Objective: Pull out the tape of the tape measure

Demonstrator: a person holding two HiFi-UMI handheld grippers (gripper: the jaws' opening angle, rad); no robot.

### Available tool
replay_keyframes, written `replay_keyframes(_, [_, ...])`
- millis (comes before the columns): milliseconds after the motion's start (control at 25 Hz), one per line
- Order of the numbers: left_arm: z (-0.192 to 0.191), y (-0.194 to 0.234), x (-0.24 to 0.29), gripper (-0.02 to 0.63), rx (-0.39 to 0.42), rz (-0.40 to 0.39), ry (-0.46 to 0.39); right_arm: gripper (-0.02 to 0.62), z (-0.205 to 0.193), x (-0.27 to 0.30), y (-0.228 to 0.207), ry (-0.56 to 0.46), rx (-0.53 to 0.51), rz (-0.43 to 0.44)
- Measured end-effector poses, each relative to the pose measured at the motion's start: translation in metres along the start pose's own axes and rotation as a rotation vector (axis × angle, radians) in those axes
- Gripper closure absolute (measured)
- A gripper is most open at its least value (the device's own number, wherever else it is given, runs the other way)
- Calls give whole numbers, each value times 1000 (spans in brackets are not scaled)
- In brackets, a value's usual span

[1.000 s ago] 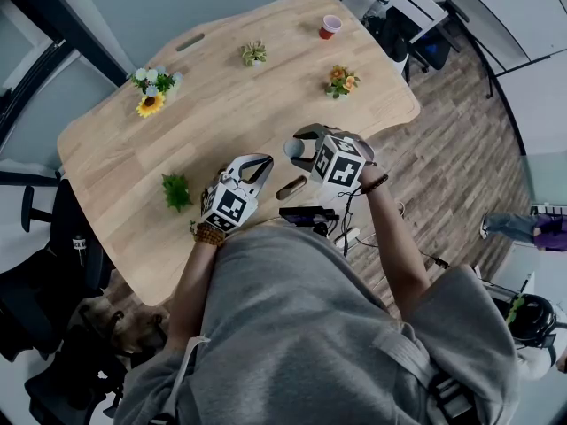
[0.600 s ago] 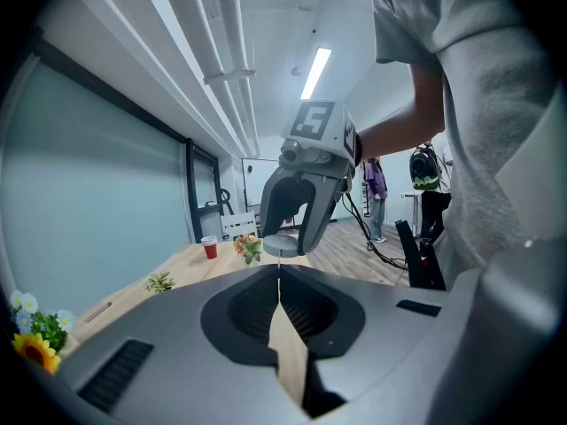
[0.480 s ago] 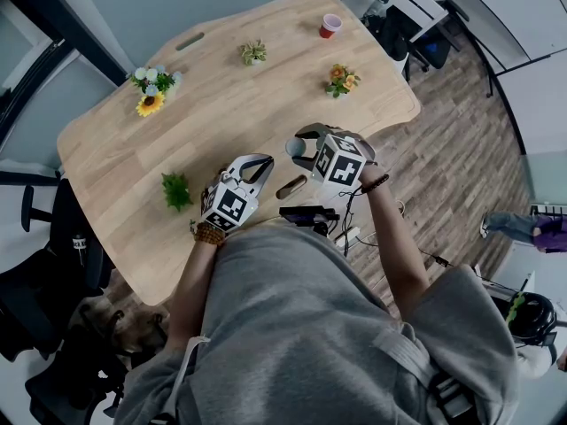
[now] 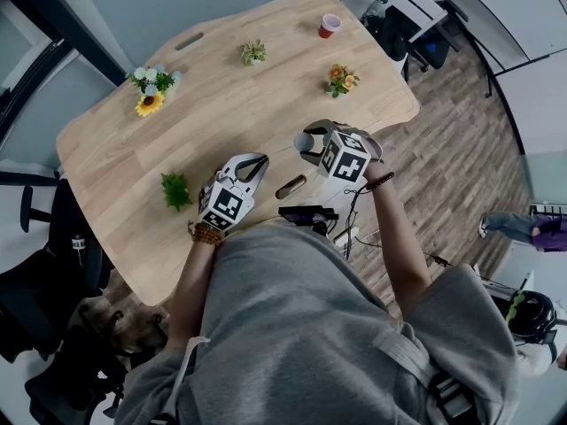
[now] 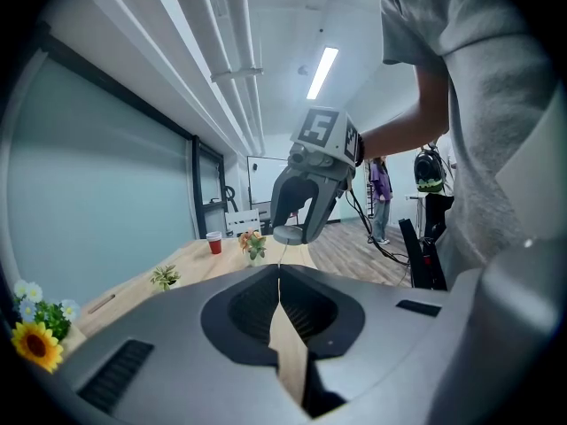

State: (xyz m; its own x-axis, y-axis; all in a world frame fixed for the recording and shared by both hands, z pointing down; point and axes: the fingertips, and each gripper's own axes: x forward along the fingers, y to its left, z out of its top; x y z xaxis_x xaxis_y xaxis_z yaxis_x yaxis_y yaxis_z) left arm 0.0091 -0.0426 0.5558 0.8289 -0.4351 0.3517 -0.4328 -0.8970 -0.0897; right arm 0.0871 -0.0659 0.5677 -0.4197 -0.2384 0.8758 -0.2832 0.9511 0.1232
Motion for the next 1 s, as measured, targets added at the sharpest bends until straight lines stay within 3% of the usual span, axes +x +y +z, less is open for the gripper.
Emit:
replay_keyframes(200, [-2,1,-1,594,-6,6,5,371,-2,0,-2,3,15,-3])
replay_keyframes(600, [-8,15,-7,594,-98,48,-14,371,-9,0,-10,-5,56,-3])
replay_keyframes(1000, [-11,15,-6,594,-100,48,-2,371,-12,1,-12,-10,70,-8])
